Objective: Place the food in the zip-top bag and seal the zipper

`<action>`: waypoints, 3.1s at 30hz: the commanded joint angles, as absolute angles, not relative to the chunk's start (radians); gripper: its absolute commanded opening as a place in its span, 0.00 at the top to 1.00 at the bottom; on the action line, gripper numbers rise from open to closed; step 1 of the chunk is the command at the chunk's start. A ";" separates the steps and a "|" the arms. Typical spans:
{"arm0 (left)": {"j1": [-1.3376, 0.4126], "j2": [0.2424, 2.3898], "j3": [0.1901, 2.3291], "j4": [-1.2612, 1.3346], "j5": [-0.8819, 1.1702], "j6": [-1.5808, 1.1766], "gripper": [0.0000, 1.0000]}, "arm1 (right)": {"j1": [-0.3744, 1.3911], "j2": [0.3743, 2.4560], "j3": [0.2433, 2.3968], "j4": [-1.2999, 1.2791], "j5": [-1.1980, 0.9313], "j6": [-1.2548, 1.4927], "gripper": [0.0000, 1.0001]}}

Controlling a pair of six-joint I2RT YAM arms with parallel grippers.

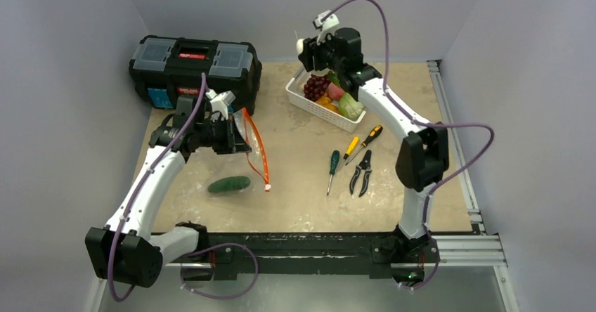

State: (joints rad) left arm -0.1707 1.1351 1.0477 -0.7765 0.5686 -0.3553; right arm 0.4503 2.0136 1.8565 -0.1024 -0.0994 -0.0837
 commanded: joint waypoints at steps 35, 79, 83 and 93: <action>-0.175 0.888 0.926 -0.487 0.719 -0.896 1.00 | 0.966 1.402 0.941 1.007 0.309 0.868 1.00; -0.175 0.841 0.841 -0.391 0.777 -0.966 1.00 | 1.137 1.522 0.779 1.112 0.428 0.480 0.51; -0.175 0.833 0.839 -0.394 0.775 -0.964 1.00 | 1.137 1.476 0.786 1.013 0.383 0.527 0.30; -0.175 0.829 0.825 -0.377 0.775 -0.968 1.00 | 1.121 1.346 0.773 0.796 0.365 0.496 0.10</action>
